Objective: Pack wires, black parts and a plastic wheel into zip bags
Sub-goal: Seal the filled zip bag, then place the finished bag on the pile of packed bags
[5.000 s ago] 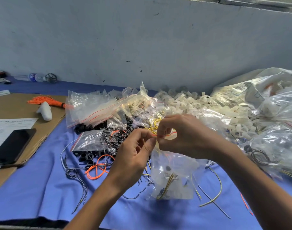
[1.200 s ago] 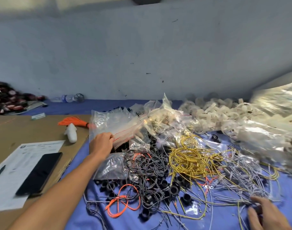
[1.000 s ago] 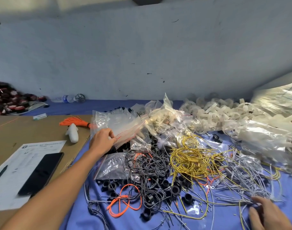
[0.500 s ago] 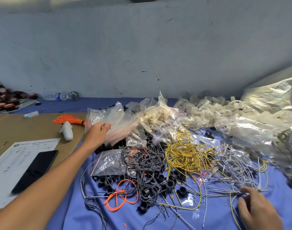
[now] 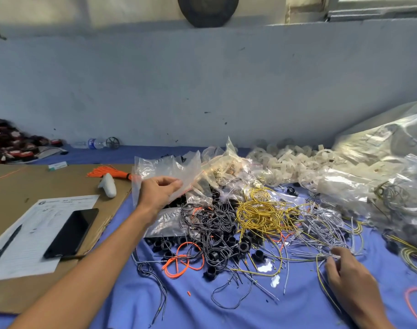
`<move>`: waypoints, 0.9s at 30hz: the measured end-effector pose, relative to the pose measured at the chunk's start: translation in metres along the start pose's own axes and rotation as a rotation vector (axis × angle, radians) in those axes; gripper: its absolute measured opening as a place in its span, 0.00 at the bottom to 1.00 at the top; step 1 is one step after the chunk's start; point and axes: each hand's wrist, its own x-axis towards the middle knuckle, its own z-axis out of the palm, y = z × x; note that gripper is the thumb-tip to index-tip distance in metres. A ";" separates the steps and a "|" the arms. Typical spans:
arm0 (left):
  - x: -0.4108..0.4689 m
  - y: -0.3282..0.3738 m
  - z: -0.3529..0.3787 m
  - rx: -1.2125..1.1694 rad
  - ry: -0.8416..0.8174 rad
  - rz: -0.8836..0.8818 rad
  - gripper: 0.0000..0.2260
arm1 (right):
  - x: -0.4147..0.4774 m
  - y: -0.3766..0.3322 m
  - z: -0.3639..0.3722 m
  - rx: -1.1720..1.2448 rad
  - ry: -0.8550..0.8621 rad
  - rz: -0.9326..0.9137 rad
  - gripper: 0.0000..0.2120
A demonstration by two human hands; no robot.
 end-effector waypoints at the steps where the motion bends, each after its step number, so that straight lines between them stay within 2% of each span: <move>1: -0.013 0.006 0.002 -0.050 -0.007 -0.010 0.05 | -0.001 -0.001 -0.002 0.015 0.002 0.000 0.09; 3: -0.038 0.013 0.005 -0.133 -0.027 -0.037 0.07 | -0.001 -0.001 -0.005 0.059 -0.002 -0.007 0.09; 6: -0.071 0.013 0.009 -0.087 -0.094 -0.001 0.11 | 0.000 -0.001 -0.010 0.134 0.050 -0.044 0.09; 8: -0.085 0.005 0.013 -0.033 -0.151 0.062 0.15 | -0.001 -0.010 -0.015 0.149 0.199 -0.164 0.06; 10: -0.092 -0.004 0.019 0.011 -0.188 0.119 0.17 | -0.003 -0.036 -0.020 0.206 0.285 -0.354 0.12; 14: -0.084 -0.013 0.042 0.064 -0.280 0.178 0.17 | -0.011 -0.118 -0.008 0.350 0.029 -0.742 0.14; 16: -0.075 -0.011 0.058 0.090 -0.336 0.202 0.17 | -0.006 -0.151 0.007 0.334 -0.141 -0.827 0.18; 19: -0.061 -0.010 0.083 0.107 -0.354 0.254 0.16 | 0.016 -0.178 0.033 0.393 -0.297 -0.768 0.20; 23: -0.053 -0.025 0.102 0.101 -0.273 0.306 0.16 | 0.043 -0.177 0.062 0.522 -0.270 -0.595 0.13; 25: -0.056 -0.036 0.107 0.088 -0.190 0.311 0.17 | 0.043 -0.167 0.072 0.518 -0.177 -0.569 0.10; 27: -0.058 -0.047 0.109 0.027 -0.110 0.298 0.16 | 0.040 -0.156 0.079 0.487 -0.010 -0.563 0.11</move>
